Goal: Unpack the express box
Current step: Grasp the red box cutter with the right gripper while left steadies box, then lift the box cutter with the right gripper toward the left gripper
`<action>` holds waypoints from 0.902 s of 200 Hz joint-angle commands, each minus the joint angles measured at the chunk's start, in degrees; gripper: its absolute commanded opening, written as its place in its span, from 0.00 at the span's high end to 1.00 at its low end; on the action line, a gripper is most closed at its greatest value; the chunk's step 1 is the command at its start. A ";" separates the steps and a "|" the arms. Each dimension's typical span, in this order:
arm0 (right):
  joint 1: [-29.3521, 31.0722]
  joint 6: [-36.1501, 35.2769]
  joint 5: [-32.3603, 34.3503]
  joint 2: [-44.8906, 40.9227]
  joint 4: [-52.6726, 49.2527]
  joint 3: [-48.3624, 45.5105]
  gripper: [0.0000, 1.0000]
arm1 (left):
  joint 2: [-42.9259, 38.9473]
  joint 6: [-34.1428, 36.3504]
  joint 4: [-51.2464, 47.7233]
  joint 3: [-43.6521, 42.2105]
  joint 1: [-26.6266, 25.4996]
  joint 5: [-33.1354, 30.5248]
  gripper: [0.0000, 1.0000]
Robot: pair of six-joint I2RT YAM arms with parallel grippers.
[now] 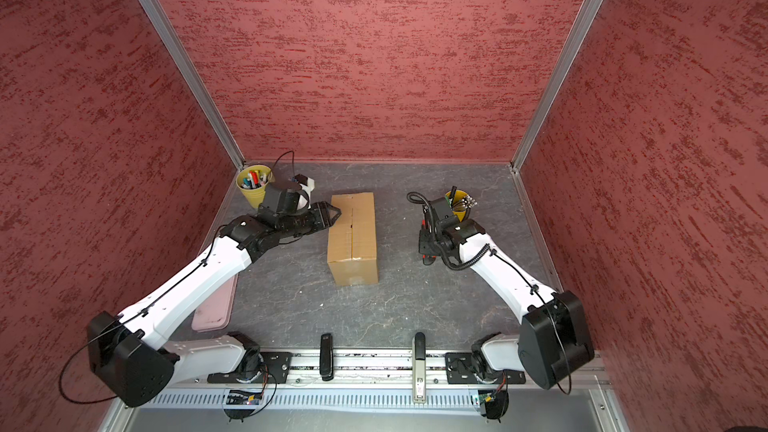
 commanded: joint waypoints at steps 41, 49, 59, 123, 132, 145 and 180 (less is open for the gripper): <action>0.07 -7.07 -7.67 -4.92 -4.55 8.41 0.88 | 9.26 -1.63 13.87 4.70 -7.61 5.34 0.44; 0.15 -7.13 -8.17 -5.33 -4.47 8.88 0.89 | 10.63 -2.25 16.41 4.92 -8.38 6.02 0.44; 0.32 -7.30 -8.72 -5.67 -4.48 9.57 0.89 | 12.55 -2.99 19.09 5.44 -9.13 6.92 0.44; 1.56 -6.96 -10.12 -6.53 -3.03 10.34 0.89 | 20.86 -4.41 29.06 10.19 -12.74 10.59 0.43; 1.73 -6.98 -10.43 -6.56 -2.59 10.39 0.90 | 21.64 -4.44 29.45 10.80 -13.05 10.76 0.43; 1.96 -6.83 -10.90 -6.34 -1.97 10.61 0.90 | 22.79 -4.76 29.88 11.48 -13.23 11.25 0.44; 2.66 -6.81 -11.37 -5.52 -1.22 11.36 0.90 | 25.17 -6.26 32.67 12.27 -13.65 12.60 0.45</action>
